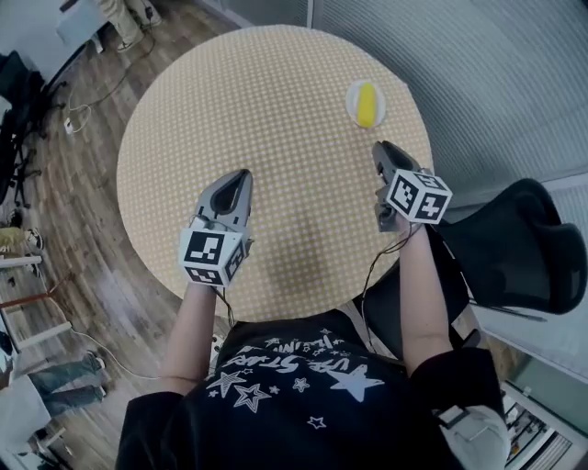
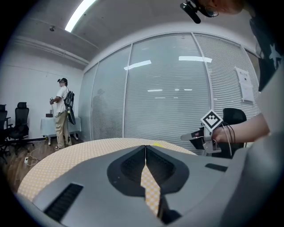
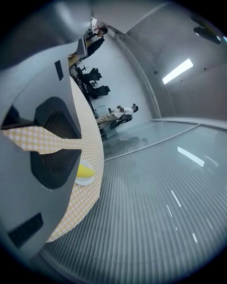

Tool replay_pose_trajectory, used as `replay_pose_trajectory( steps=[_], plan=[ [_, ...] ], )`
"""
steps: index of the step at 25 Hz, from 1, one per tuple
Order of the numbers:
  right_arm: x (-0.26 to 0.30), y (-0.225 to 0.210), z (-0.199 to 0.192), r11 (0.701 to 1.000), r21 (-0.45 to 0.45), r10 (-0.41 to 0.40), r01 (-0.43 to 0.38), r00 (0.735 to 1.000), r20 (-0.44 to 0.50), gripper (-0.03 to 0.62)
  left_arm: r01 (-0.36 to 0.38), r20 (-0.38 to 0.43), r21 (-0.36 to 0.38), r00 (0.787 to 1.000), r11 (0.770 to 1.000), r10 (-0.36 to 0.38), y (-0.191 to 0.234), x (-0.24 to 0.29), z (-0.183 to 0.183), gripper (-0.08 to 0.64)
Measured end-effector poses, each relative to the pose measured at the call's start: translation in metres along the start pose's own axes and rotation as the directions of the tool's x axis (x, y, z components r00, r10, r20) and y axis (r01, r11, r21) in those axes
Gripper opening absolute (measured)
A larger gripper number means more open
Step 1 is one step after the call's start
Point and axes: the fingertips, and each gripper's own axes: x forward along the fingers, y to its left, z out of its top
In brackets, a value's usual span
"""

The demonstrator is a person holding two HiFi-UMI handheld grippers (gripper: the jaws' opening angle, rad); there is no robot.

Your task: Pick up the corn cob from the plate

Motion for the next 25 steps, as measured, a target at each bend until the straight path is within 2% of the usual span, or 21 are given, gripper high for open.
replay_pose_trajectory(
  steps=[3, 8, 13, 18, 22, 25],
  plan=[
    [0.036, -0.029, -0.001, 1.000, 0.013, -0.021, 0.022, 0.998, -0.058, 0.061, -0.006, -0.020, -0.007, 1.000, 1.000, 0.006, 0.006, 0.028, -0.003, 0.009],
    [0.120, -0.067, 0.017, 1.000, 0.014, -0.020, 0.022, 0.990, -0.142, 0.115, -0.029, -0.048, -0.018, 0.998, 0.999, 0.028, 0.038, 0.095, -0.002, 0.009],
    [0.134, -0.082, 0.011, 0.999, 0.013, -0.044, 0.048, 0.979, -0.201, 0.135, -0.039, -0.069, -0.017, 0.997, 0.999, 0.038, 0.036, 0.101, -0.009, 0.009],
    [0.183, -0.102, 0.014, 0.996, -0.003, -0.092, 0.094, 0.962, -0.258, 0.177, -0.039, -0.091, -0.027, 0.995, 0.999, 0.036, 0.059, 0.135, -0.020, 0.009],
    [0.198, -0.107, 0.010, 0.991, -0.059, -0.133, 0.120, 0.937, -0.324, 0.236, -0.028, -0.092, -0.029, 0.995, 0.999, 0.026, 0.068, 0.145, -0.022, 0.009],
    [0.211, -0.109, 0.005, 0.991, -0.058, -0.131, 0.118, 0.919, -0.372, 0.259, -0.020, -0.099, -0.034, 0.995, 0.999, 0.017, 0.069, 0.152, -0.026, 0.009]
  ],
)
